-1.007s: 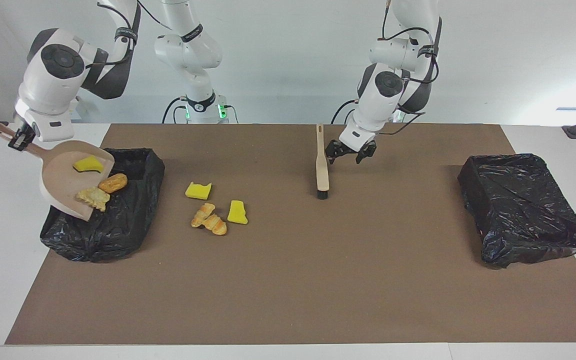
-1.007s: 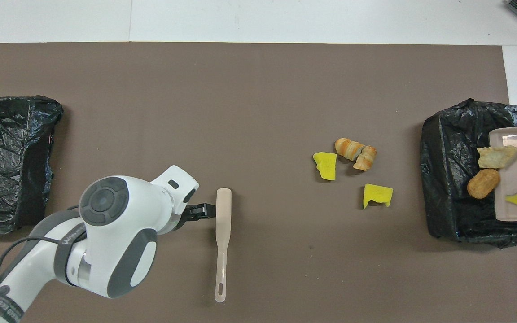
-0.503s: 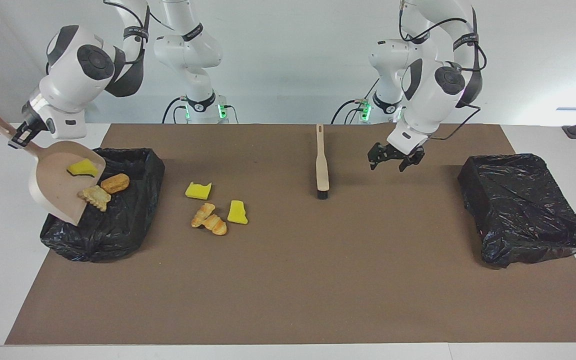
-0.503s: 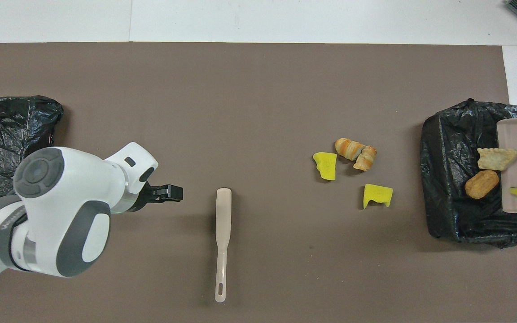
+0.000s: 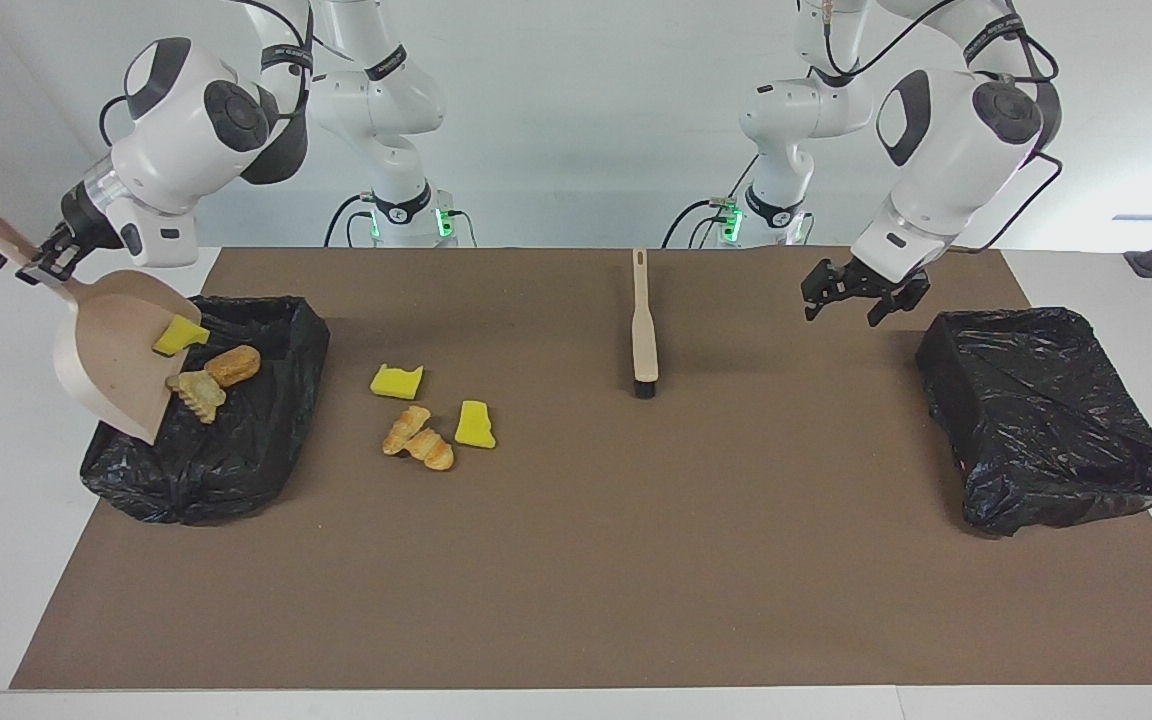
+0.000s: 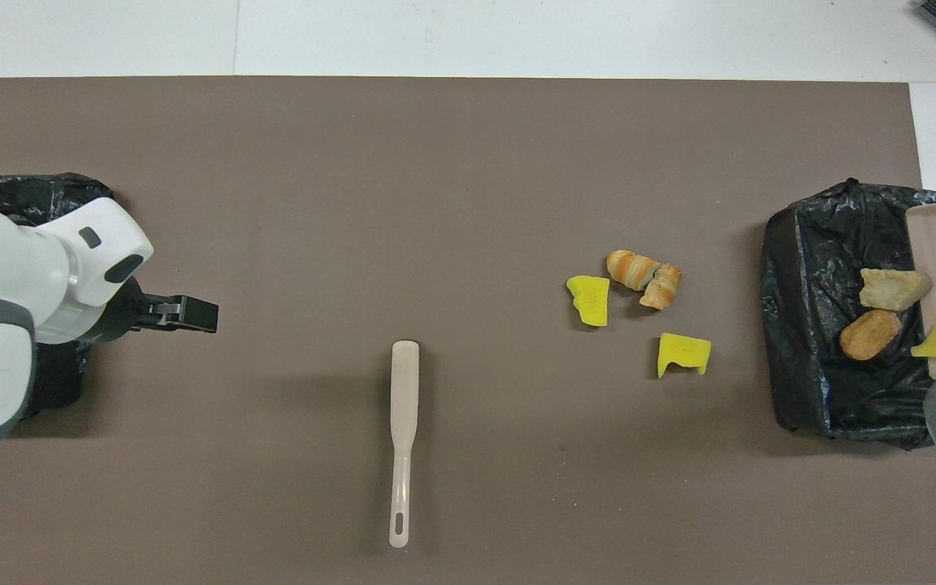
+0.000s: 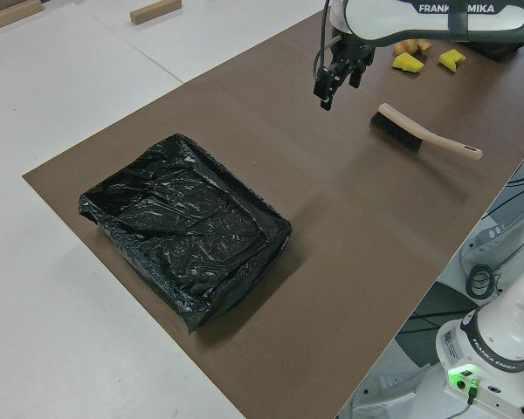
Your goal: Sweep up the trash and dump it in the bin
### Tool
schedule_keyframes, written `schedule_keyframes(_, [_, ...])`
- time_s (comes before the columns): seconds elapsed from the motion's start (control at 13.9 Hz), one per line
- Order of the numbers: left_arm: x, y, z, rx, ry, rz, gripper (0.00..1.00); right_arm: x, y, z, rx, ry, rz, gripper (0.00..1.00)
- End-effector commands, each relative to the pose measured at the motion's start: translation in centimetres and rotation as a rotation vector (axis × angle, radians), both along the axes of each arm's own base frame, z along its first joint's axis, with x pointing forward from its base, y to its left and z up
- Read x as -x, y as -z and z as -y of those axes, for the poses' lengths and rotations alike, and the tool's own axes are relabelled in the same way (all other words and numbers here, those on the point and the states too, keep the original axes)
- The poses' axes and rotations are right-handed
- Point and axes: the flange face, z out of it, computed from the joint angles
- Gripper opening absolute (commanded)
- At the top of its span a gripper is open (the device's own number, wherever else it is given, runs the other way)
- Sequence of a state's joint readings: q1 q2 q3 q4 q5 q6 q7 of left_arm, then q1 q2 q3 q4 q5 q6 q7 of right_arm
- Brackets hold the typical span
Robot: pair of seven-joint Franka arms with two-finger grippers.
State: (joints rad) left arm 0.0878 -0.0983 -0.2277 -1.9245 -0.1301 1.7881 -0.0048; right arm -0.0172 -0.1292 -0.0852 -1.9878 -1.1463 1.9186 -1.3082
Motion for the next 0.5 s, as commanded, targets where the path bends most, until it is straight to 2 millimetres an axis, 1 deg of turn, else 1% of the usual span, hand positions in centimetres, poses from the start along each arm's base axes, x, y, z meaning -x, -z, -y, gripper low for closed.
schedule_keyframes(0.0, [0.1, -3.2, -0.8, -0.036, 0.015, -0.01, 1.0, 0.6, -1.4, -0.3, 0.058, -0.047, -0.039, 0.0])
schedule_keyframes(0.07, [0.3, -4.1, -1.2, -0.06, 0.019, -0.009, 1.0, 0.3, -2.0, -1.1, 0.077, -0.078, -0.047, 0.0])
schedule_keyframes(0.14, [0.6, -5.2, -2.9, -0.069, -0.003, -0.009, 1.0, 0.1, -2.5, -1.7, 0.101, -0.101, -0.058, 0.0])
schedule_keyframes(0.22, [0.9, -6.3, -3.7, -0.063, -0.003, 0.002, 1.0, -0.1, -2.7, -2.5, 0.111, -0.121, -0.063, 0.0])
schedule_keyframes(0.29, [1.5, -7.2, -4.3, -0.056, 0.0, 0.002, 1.0, -0.2, -2.9, -3.1, 0.119, -0.133, -0.062, 0.0])
schedule_keyframes(0.43, [2.2, -9.4, -4.8, -0.059, -0.005, 0.019, 1.0, -0.4, -3.2, -4.0, 0.151, -0.189, -0.099, 0.0])
